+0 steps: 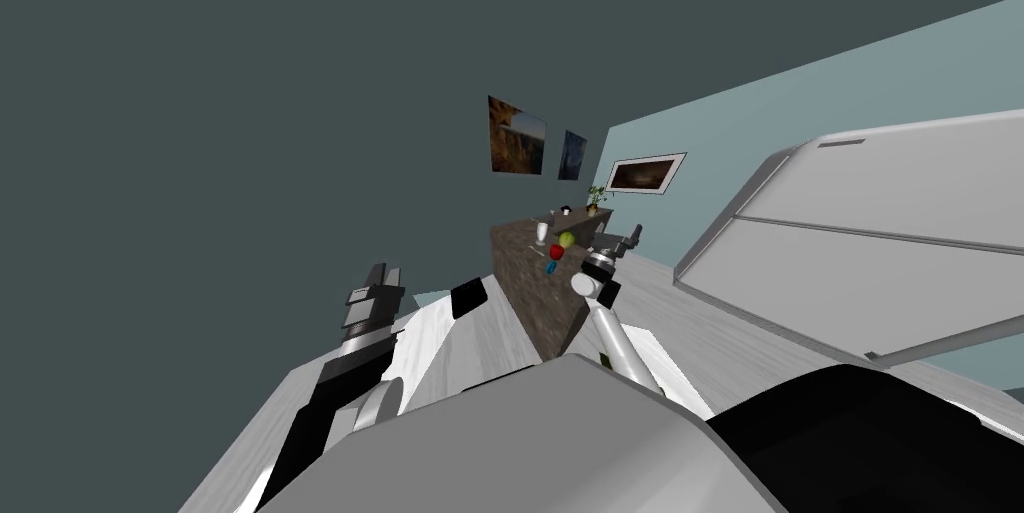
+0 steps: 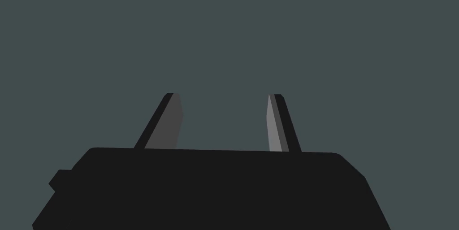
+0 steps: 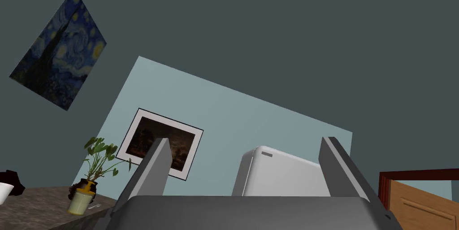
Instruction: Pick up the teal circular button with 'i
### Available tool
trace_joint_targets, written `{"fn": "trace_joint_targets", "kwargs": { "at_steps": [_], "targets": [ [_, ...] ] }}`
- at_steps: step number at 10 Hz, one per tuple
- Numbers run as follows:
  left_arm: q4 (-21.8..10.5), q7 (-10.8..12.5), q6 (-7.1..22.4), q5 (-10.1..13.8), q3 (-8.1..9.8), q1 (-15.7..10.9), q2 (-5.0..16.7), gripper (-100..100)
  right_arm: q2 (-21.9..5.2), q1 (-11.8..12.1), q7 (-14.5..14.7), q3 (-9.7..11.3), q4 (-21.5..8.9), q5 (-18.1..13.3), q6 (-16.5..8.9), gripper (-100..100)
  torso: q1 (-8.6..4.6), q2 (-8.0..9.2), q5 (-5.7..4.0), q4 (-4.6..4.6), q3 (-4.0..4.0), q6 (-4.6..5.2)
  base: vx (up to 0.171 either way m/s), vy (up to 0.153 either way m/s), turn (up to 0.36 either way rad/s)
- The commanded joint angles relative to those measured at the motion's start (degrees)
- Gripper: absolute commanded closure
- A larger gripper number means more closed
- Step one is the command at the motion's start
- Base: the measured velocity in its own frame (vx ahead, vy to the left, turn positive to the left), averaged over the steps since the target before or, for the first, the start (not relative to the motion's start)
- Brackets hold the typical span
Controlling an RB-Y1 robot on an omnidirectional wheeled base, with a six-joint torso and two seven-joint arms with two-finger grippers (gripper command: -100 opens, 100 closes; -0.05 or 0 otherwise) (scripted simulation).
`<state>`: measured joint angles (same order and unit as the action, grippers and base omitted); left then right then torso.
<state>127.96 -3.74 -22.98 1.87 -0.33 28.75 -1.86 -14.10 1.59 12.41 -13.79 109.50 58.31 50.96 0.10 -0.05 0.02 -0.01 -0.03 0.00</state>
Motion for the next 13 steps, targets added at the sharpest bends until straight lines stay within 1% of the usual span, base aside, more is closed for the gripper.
{"fn": "trace_joint_targets", "kwargs": {
  "at_steps": [1, 2, 3, 5, 6, 7, 9, 10, 13],
  "targets": [
    [0.0, 0.0, 0.0, 0.0, 0.0, 0.0, 0.0, 0, -0.29, -1.28, 0.98, -0.56, -1.01, 2.86, 1.01, -100, 0.0, 0.0, 0.0, 0.0, 0.0, 0.0, 0.022, 0.03, 0.042],
    [0.0, 0.0, 0.0, 0.0, 0.0, 0.0, 0.0, 0, -0.29, -1.28, 0.98, -0.56, -1.01, 4.75, 1.01, -100, 0.01, -0.02, 0.01, -0.01, -0.01, 0.02, 0.012, 0.015, -0.011],
    [0.0, 0.0, 0.0, 0.0, 0.0, 0.0, 0.0, 0, -0.75, -3.74, 2.72, -1.57, -3.01, 6.43, 2.96, -100, -0.02, 0.01, 0.0, 0.0, 0.0, 0.03, 0.023, 0.029, 0.069],
    [0.0, 0.0, 0.0, 0.0, 0.0, 0.0, 0.0, 0, -0.75, -3.74, 2.72, -1.57, -3.01, 9.8, 2.96, -100, 0.02, -0.03, 0.01, -0.01, -0.02, 0.03, 0.016, 0.024, 0.014],
    [0.0, 0.0, 0.0, 0.0, 0.0, 0.0, 0.0, 0, -0.75, -3.74, 2.72, -1.57, -3.01, 11.01, 2.96, -100, -0.02, 0.02, 0.0, 0.0, 0.01, 0.03, 0.0, 0.0, 0.0],
    [0.0, 0.0, 0.0, 0.0, 0.0, 0.0, 0.0, 0, -1.22, -6.18, 4.47, -2.55, -5.06, 13.08, 4.92, -100, -0.07, 0.06, -0.01, 0.01, 0.03, 0.03, 0.014, 0.027, 0.062],
    [0.0, 0.0, 0.0, 0.0, 0.0, 0.0, 0.0, 0, -1.22, -6.18, 4.47, -2.55, -5.06, 16.63, 4.92, -100, 0.0, -0.01, 0.0, -0.01, -0.01, 0.03, 0.016, 0.019, 0.017],
    [0.0, 0.0, 0.0, 0.0, 0.0, 0.0, 0.0, 0, -1.69, -8.59, 6.23, -3.5, -7.14, 18.47, 6.84, -100, -0.03, 0.02, 0.0, 0.0, 0.01, 0.03, 0.016, 0.022, 0.056],
    [0.0, 0.0, 0.0, 0.0, 0.0, 0.01, 0.0, 0, -1.69, -8.59, 6.23, -3.5, -7.14, 23.13, 6.84, -100, -0.02, 0.01, 0.0, -0.01, 0.0, 0.04, 0.014, 0.017, 0.007]
  ]
}}
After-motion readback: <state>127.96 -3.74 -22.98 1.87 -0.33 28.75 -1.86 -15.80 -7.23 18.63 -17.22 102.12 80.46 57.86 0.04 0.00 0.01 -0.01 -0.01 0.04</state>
